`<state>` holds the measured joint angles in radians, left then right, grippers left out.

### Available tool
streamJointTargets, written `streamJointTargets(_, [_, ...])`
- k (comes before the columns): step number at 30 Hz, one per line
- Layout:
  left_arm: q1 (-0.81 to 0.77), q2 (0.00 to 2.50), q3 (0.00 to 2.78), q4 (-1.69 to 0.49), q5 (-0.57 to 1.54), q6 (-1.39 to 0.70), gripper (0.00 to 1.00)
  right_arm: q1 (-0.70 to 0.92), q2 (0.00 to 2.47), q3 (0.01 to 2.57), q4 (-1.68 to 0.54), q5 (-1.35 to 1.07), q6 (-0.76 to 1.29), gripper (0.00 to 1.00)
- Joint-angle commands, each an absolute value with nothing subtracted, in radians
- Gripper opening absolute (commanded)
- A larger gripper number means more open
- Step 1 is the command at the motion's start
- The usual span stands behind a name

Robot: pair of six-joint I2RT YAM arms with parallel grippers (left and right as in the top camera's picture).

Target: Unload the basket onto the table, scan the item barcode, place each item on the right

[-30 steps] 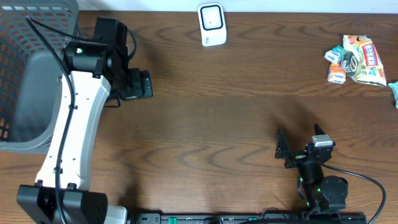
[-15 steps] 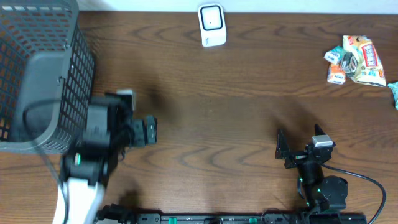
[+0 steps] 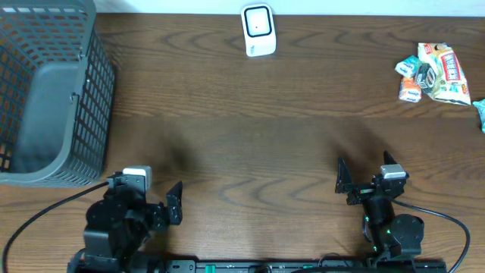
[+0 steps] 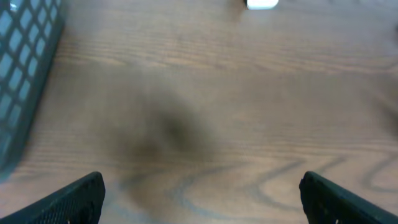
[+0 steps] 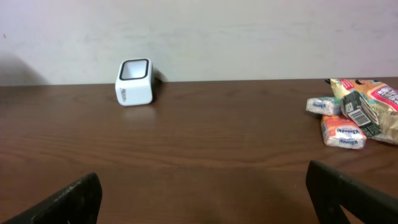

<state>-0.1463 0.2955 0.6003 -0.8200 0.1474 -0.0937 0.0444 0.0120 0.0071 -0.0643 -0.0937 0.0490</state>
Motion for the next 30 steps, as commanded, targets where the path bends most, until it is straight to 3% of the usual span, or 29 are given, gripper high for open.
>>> streamJointTargets(1, [-0.139, 0.209, 0.485, -0.692, 0.131, -0.071, 0.98, 0.053, 0.007, 0.006, -0.070, -0.088, 0.063, 0.99])
streamJointTargets(12, [-0.091, 0.015, 0.178, -0.239, 0.237, -0.034, 0.98, 0.053, 0.009, 0.006, -0.070, -0.088, 0.063, 0.99])
streamJointTargets(21, [-0.048, 0.002, 0.057, 0.064, 0.236, -0.033, 0.98, 0.053, 0.009, 0.006, -0.070, -0.088, 0.062, 0.99])
streamJointTargets(30, [-0.036, 0.002, 0.004, 0.159, 0.278, 0.022, 0.98, 0.053, 0.013, 0.006, -0.068, -0.088, 0.063, 0.99])
